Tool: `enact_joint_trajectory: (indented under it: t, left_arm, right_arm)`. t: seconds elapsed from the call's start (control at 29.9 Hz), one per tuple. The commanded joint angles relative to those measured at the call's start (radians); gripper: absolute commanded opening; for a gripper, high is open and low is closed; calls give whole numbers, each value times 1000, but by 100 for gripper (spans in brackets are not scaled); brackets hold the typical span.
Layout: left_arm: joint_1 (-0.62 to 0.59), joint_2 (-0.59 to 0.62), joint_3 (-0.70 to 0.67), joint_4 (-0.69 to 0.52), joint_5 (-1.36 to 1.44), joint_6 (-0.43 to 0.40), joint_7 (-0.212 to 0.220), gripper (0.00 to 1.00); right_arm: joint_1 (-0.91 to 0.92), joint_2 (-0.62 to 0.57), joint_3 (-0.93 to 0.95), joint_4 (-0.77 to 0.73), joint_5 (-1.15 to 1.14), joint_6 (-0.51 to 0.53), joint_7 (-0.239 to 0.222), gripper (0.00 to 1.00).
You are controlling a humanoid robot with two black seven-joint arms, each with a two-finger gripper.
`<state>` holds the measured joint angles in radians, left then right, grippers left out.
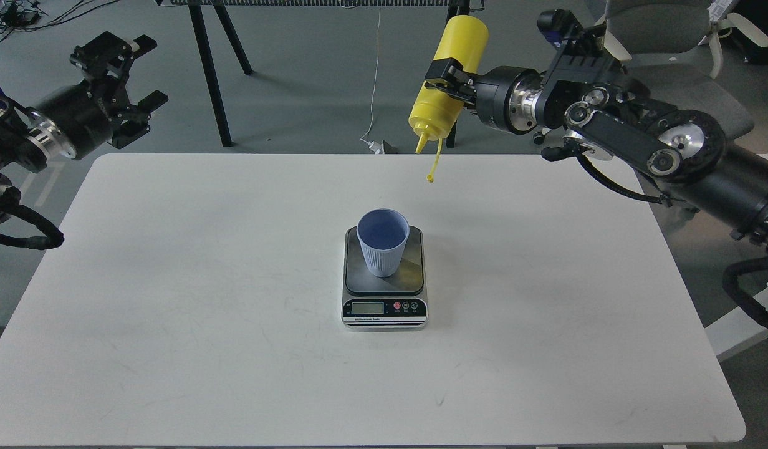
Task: Pour seasoning into cup on scale with both arms
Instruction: 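Swing the bottle over the cup and tip it nozzle down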
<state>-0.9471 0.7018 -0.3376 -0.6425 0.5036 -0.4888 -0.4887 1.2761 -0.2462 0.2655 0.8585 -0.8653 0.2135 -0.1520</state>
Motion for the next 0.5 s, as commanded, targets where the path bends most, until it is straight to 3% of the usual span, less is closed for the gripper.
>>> enact_joint_trajectory:
  t: [0.0,0.47]
  left_arm:
    - [2,1,0,0,0,0,0,99]
    - [8,1,0,0,0,0,0,99]
  right_arm:
    - [31,73,-61,-51,-33,-16,3,6]
    - [71,215,-199,-90,-73,-37,5,7]
